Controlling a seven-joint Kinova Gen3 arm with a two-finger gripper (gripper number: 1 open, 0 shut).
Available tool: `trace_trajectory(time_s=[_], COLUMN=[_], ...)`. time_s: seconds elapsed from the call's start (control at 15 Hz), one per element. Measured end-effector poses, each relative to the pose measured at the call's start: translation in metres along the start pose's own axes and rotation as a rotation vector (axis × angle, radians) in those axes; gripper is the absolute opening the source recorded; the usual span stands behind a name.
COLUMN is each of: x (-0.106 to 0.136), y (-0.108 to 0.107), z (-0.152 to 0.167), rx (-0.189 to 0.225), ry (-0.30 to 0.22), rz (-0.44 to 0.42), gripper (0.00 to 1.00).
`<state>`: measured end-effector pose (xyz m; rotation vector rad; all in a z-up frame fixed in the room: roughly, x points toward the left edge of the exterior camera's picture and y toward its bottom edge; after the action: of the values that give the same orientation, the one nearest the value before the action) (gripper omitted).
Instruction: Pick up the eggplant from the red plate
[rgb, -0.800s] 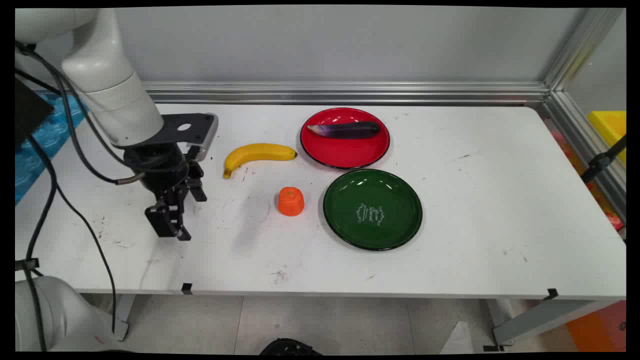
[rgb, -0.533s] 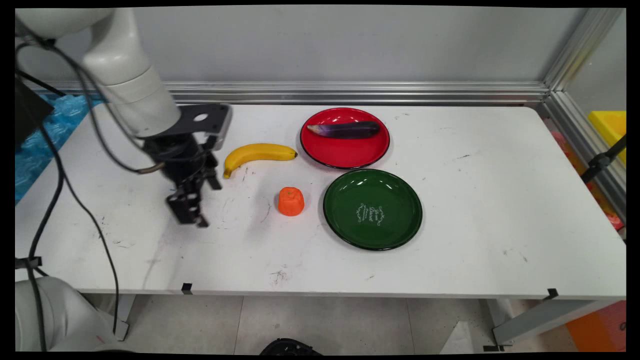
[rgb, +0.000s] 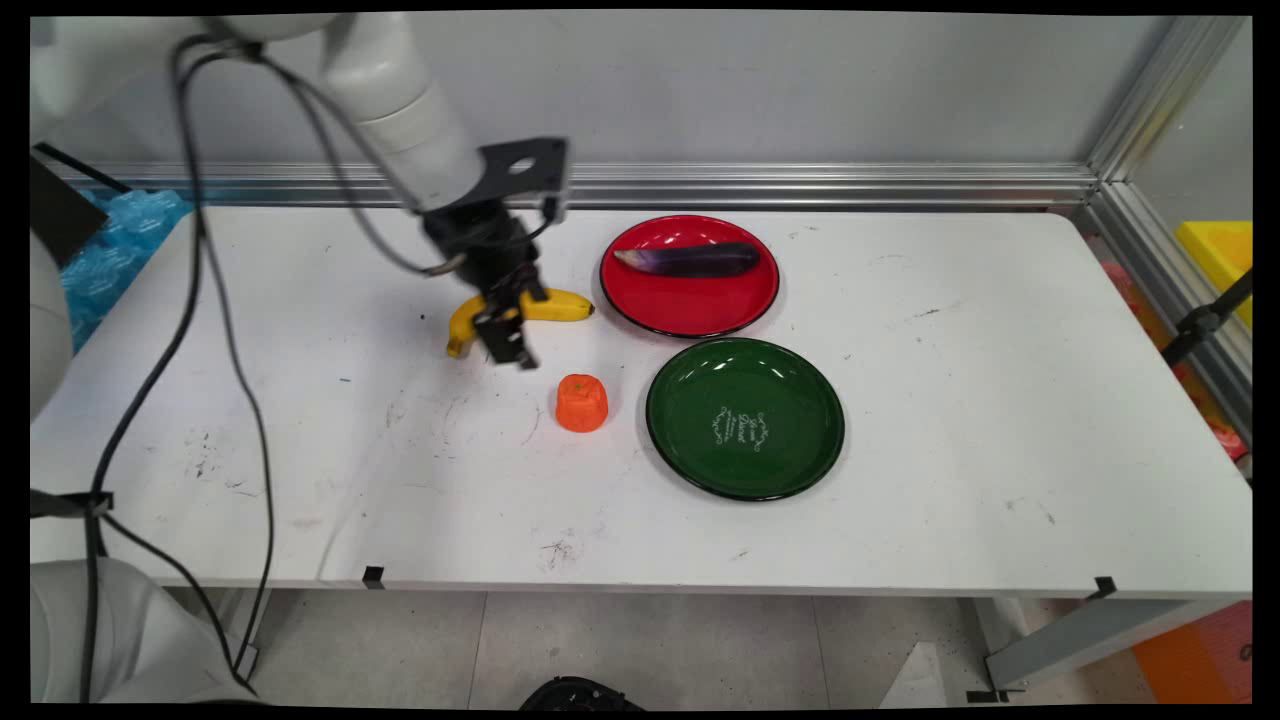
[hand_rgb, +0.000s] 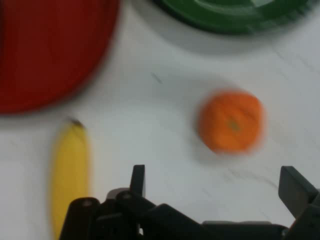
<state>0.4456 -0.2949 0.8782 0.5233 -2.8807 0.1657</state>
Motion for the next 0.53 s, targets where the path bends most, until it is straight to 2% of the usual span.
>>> trace_trajectory(time_s=[0.2, 0.53], x=[0.032, 0.065], y=[-0.038, -0.088], z=[0.009, 0.028], rx=[0.055, 0.096], ry=[0.048, 0.105], rz=[0.007, 0.001], gripper=[1.00, 1.00])
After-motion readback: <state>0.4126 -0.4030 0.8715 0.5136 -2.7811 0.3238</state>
